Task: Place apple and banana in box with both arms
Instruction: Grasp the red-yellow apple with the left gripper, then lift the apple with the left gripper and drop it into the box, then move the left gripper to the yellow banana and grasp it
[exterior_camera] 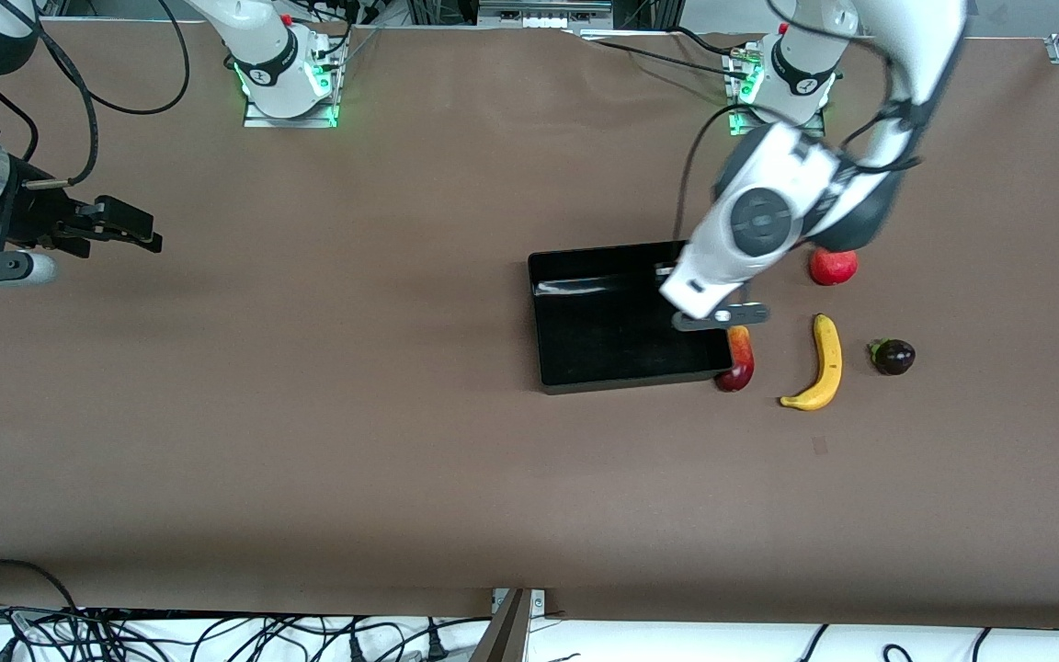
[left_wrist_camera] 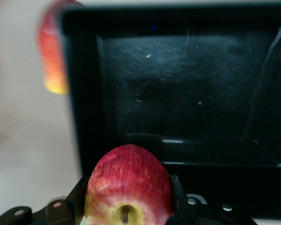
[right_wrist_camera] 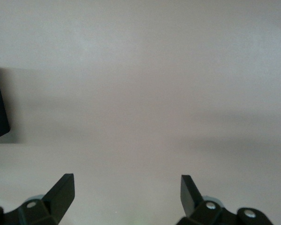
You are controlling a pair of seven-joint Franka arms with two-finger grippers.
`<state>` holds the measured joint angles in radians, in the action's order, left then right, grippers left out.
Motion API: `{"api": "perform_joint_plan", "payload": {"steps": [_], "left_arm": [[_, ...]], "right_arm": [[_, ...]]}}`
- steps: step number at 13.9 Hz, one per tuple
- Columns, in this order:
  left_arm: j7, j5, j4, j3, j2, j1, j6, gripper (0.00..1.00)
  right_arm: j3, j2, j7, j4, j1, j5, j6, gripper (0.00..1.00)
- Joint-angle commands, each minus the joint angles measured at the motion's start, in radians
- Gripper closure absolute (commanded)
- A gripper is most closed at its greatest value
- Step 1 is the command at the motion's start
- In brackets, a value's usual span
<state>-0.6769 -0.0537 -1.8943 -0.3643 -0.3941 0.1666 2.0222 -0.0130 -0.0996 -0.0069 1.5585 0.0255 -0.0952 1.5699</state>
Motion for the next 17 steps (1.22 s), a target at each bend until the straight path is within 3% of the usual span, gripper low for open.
{"api": "perform_joint_plan", "payload": {"steps": [1,2,3,4,5,6,10,13,17], "left_arm": [[-0.036,-0.061,-0.049,0.005,-0.045,0.011,0.099,0.83],[-0.038,-0.060,-0.086,0.005,-0.052,0.011,0.149,0.83],[-0.039,-0.060,-0.110,0.005,-0.052,0.007,0.182,0.69],[-0.042,-0.060,-0.117,0.004,-0.055,-0.004,0.187,0.52],[-0.055,-0.058,-0.118,0.004,-0.057,-0.001,0.185,0.14],[-0.070,-0.060,-0.117,0.004,-0.058,-0.002,0.184,0.00],[-0.075,-0.058,-0.076,0.005,-0.014,-0.004,0.136,0.00],[-0.046,-0.069,0.113,0.047,-0.008,-0.050,-0.118,0.00],[0.329,-0.127,0.192,0.050,-0.012,-0.220,-0.158,0.00]], "right_arm": [[-0.044,0.041,-0.008,0.035,-0.039,0.028,0.019,0.00],[-0.047,0.041,-0.008,0.032,-0.039,0.035,0.021,0.00],[-0.047,0.041,-0.008,0.029,-0.039,0.037,0.021,0.00],[-0.047,0.041,-0.005,0.028,-0.039,0.037,0.021,0.00],[-0.047,0.041,-0.005,0.026,-0.039,0.037,0.022,0.00],[-0.047,0.040,-0.002,0.025,-0.039,0.040,0.025,0.00],[-0.036,0.023,-0.005,-0.017,-0.042,0.037,0.022,0.00],[-0.028,0.005,0.004,-0.028,-0.042,0.029,0.035,0.00],[-0.033,0.004,-0.010,-0.029,-0.039,0.043,0.044,0.00]]}}
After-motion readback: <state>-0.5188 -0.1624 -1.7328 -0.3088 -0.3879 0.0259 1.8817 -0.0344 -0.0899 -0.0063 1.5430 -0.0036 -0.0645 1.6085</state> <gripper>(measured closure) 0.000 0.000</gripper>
